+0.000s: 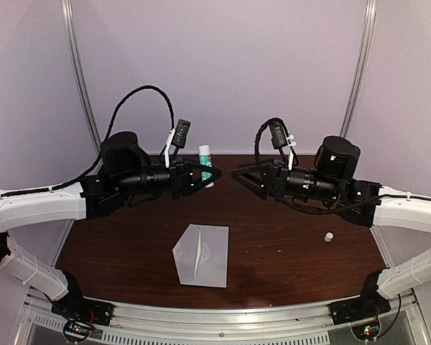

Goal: Place the letter into the envelope and seal it
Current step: Place the solid glue cap at the center of the board, then unscrew the solid glue.

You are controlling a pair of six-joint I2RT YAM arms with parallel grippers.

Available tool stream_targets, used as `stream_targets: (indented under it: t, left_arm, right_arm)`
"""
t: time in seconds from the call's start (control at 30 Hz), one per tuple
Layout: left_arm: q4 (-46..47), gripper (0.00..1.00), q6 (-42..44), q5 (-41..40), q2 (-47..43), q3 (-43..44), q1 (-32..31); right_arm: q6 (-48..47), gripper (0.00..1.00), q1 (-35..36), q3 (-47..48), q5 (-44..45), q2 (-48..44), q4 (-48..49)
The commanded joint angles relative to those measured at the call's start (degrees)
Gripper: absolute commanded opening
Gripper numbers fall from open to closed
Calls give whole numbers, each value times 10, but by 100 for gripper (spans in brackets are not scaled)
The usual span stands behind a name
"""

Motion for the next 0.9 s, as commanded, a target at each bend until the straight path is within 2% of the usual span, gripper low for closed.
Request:
stream_targets:
  t: [0.0,0.4,0.87]
  left_arm:
    - [-27,0,59,16,-3,10,-9]
    - [-66,0,100,14,26,33,-25]
    - [-75,0,115,11,53,51,-37]
  right_arm:
    - [-6,57,3,38,19,-6,-29]
    - [-1,47,25,91,4,61,-18]
    - [15,32,29,98,6,100,-9]
